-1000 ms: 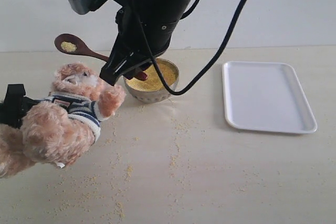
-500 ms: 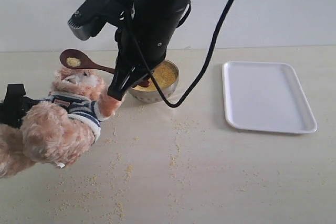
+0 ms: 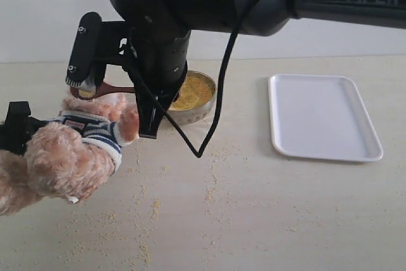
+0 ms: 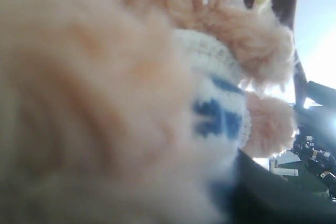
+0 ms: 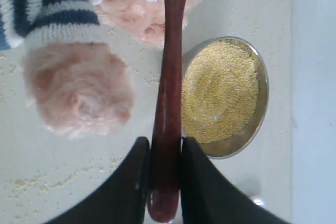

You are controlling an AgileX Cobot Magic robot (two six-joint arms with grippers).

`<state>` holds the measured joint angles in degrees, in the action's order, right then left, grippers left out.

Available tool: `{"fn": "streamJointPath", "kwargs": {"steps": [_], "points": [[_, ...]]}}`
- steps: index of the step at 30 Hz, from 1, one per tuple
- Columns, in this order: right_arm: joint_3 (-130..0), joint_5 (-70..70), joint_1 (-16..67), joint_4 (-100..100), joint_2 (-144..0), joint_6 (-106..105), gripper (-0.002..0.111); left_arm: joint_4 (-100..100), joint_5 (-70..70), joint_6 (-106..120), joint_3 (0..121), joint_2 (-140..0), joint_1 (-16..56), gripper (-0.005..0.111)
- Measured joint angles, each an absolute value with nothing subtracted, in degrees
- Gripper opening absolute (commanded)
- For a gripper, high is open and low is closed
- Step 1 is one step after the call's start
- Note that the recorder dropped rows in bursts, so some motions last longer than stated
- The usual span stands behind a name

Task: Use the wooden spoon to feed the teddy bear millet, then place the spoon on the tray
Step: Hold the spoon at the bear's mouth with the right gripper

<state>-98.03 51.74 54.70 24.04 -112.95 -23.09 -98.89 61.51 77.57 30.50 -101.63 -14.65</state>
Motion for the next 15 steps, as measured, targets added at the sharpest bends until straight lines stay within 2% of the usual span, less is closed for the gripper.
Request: {"fn": "streamJointPath", "kwargs": {"steps": [15], "points": [[-98.0, 53.0, 56.0, 30.9, -113.0, -22.4, 0.000, -98.9, 61.7, 77.6, 30.5, -101.6, -14.6, 0.005]]}}
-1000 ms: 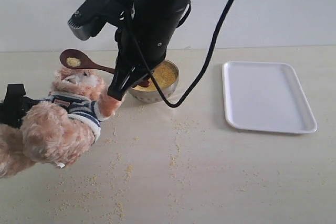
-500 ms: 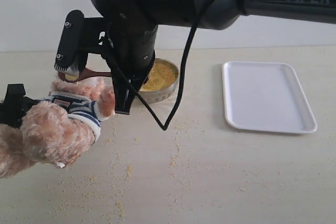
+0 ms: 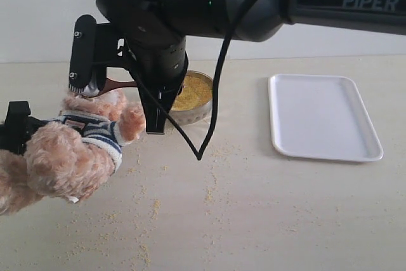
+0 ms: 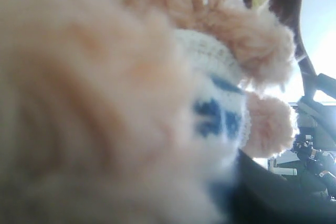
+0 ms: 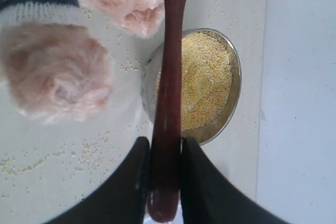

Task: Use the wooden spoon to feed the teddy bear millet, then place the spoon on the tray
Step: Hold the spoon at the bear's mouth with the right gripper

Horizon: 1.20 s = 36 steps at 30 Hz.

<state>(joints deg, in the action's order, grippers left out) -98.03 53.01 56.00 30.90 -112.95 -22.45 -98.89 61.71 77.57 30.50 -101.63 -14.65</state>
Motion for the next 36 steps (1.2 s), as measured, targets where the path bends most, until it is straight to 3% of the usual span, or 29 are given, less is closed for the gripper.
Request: {"fn": "streamJointPath", "kwargs": {"steps": [19, 36], "points": [[-98.0, 51.7, 56.0, 33.8, -113.0, -22.7, 0.000, -98.9, 61.8, 77.6, 30.5, -101.6, -14.6, 0.005], [-92.8, 47.4, 58.7, 48.3, -113.0, -12.2, 0.000, -98.9, 61.9, 77.6, 30.5, -101.6, -14.6, 0.005]]}}
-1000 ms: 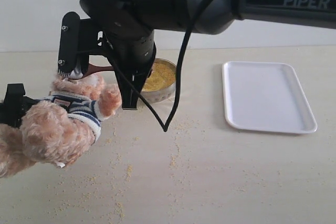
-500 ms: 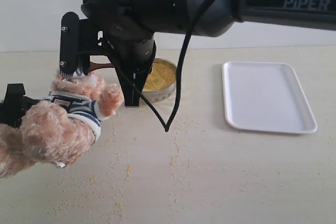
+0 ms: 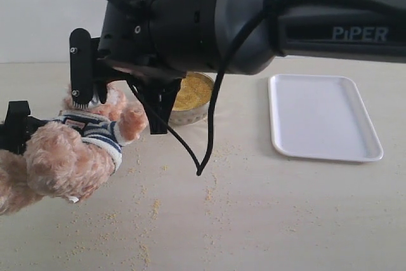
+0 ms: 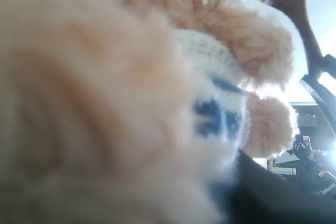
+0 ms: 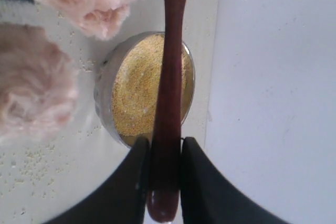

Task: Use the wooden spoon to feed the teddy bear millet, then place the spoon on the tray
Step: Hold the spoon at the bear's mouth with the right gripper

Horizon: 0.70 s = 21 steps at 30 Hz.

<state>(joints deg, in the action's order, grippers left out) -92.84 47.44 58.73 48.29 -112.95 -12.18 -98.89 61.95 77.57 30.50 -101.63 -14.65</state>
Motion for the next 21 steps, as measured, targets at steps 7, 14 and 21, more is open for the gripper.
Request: {"fn": "streamJointPath", "kwargs": {"steps": [7, 14, 21], "points": [[-92.8, 47.3, 60.7, 53.0, -113.0, -9.8, 0.000, -98.9, 61.9, 77.6, 30.5, -101.6, -14.6, 0.005], [-92.8, 48.5, 60.7, 54.1, -113.0, -9.8, 0.000, -98.9, 61.9, 77.6, 30.5, -101.6, -14.6, 0.005], [-92.8, 49.9, 61.0, 58.0, -113.0, -8.2, 0.000, -98.9, 61.9, 77.6, 30.5, -101.6, -14.6, 0.005]]}}
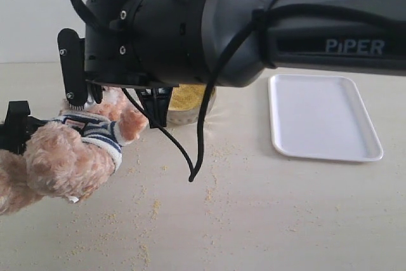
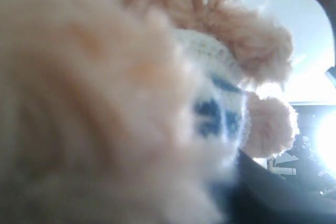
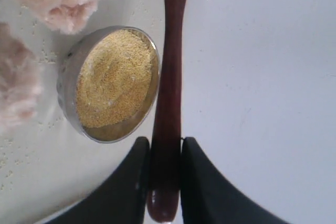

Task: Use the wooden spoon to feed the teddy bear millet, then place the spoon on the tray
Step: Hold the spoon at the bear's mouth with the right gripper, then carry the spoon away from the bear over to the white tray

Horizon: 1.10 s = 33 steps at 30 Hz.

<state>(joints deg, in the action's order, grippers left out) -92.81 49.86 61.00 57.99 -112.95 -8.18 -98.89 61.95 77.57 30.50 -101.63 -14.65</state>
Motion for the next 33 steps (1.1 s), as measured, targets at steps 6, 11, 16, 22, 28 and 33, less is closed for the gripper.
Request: {"fn": "streamJointPath", "kwargs": {"steps": [6, 11, 16, 22, 28, 33], "points": [[-92.8, 50.0, 63.1, 60.7, -113.0, -7.1, 0.000, -98.9, 61.9, 77.6, 30.5, -101.6, -14.6, 0.005], [-92.8, 50.4, 64.0, 61.0, -113.0, -7.0, 0.000, -98.9, 62.1, 77.6, 30.5, -101.6, -14.6, 0.005], [-92.8, 53.2, 64.0, 61.0, -113.0, -7.1, 0.000, -98.9, 62.2, 77.6, 30.5, -101.6, -14.6, 0.005], [-92.8, 55.9, 64.0, 56.0, -113.0, -9.2, 0.000, -98.9, 63.2, 77.6, 30.6, -101.6, -14.6, 0.005], [-92.8, 58.3, 64.0, 55.1, -113.0, -6.8, 0.000, -98.9, 63.4, 77.6, 31.1, -101.6, -14.6, 0.005], [-92.8, 59.6, 64.0, 54.9, -113.0, -3.4, 0.000, -98.9, 63.5, 77.6, 31.2, -101.6, -14.6, 0.005]]}}
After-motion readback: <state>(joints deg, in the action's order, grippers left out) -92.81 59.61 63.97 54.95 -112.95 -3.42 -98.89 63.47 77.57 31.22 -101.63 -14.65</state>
